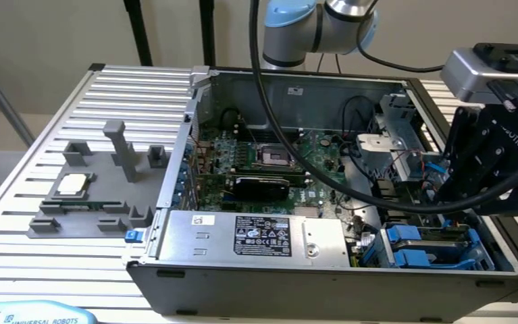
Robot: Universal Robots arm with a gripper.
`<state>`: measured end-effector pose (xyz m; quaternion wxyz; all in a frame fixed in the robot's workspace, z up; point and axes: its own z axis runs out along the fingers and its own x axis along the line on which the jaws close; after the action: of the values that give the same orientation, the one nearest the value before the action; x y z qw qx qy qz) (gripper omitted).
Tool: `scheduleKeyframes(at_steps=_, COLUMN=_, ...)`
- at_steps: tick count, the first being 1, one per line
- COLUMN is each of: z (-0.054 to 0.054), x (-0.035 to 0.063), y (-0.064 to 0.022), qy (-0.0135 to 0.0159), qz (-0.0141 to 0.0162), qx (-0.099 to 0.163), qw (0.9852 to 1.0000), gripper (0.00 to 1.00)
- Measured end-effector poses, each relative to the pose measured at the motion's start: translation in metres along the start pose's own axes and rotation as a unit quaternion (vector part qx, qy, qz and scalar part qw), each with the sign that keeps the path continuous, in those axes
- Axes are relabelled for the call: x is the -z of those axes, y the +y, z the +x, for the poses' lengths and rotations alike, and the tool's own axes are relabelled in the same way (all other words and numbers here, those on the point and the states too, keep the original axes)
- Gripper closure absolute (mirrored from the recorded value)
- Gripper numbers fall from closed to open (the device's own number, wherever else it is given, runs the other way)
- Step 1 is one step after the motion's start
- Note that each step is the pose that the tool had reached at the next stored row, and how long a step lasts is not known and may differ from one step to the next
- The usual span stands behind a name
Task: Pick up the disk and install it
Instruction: 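Insert the second disk wire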
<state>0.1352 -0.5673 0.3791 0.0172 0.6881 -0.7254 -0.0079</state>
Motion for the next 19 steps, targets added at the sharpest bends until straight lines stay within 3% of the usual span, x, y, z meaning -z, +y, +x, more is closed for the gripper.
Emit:
scheduleKeyframes(at_steps=4, z=-0.005, x=-0.0031, y=-0.0018, qy=0.0006, qz=0.0, qx=0.0, qw=1.0, gripper=0.67)
scheduleKeyframes(at_steps=10, z=-0.008, x=-0.0088, y=-0.0032, qy=0.0046, qz=0.0002, qx=0.0, qw=1.0, gripper=0.67)
scheduleKeyframes(at_steps=12, z=-0.009, x=-0.0103, y=-0.0035, qy=0.0062, qz=0.0003, qx=0.0, qw=1.0, gripper=0.69)
scheduleKeyframes(at_steps=13, z=-0.01, x=-0.0111, y=-0.0037, qy=0.0069, qz=0.0004, qx=0.0, qw=1.0, gripper=0.76)
scheduleKeyframes(at_steps=15, z=-0.011, x=-0.0124, y=-0.004, qy=0.0079, qz=0.0004, qx=0.0, qw=1.0, gripper=0.76)
scheduleKeyframes(at_steps=18, z=-0.011, x=-0.0137, y=-0.0041, qy=0.0081, qz=0.0004, qx=0.0, qw=1.0, gripper=0.78)
scheduleKeyframes(at_steps=19, z=-0.011, x=-0.0142, y=-0.0041, qy=0.0081, qz=0.0004, qx=0.0, qw=1.0, gripper=0.84)
